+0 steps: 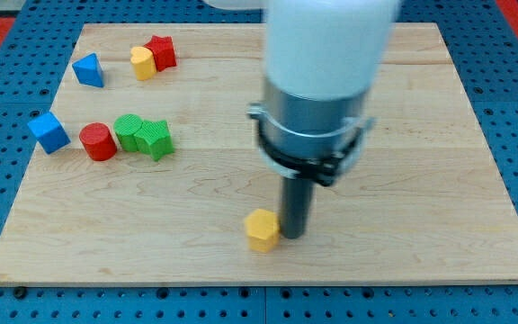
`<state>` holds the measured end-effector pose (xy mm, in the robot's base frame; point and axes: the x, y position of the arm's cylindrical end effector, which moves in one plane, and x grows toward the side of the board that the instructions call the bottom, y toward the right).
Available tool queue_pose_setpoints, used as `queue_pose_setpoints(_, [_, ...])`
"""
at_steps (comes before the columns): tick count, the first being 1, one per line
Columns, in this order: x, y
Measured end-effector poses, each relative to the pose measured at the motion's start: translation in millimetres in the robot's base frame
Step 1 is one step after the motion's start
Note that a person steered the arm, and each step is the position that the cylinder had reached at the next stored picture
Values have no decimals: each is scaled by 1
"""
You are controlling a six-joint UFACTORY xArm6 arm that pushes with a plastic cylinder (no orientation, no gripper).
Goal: Move the yellow heart into the yellow hexagon to the bottom center
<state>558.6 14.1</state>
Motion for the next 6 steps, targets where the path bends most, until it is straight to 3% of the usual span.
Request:
queue_pose_setpoints(1, [-23,-14])
queue_pose_setpoints(2, [-90,2])
queue_pose_setpoints(3, [-143,-23])
queue_pose_setpoints(6, [-234,-204])
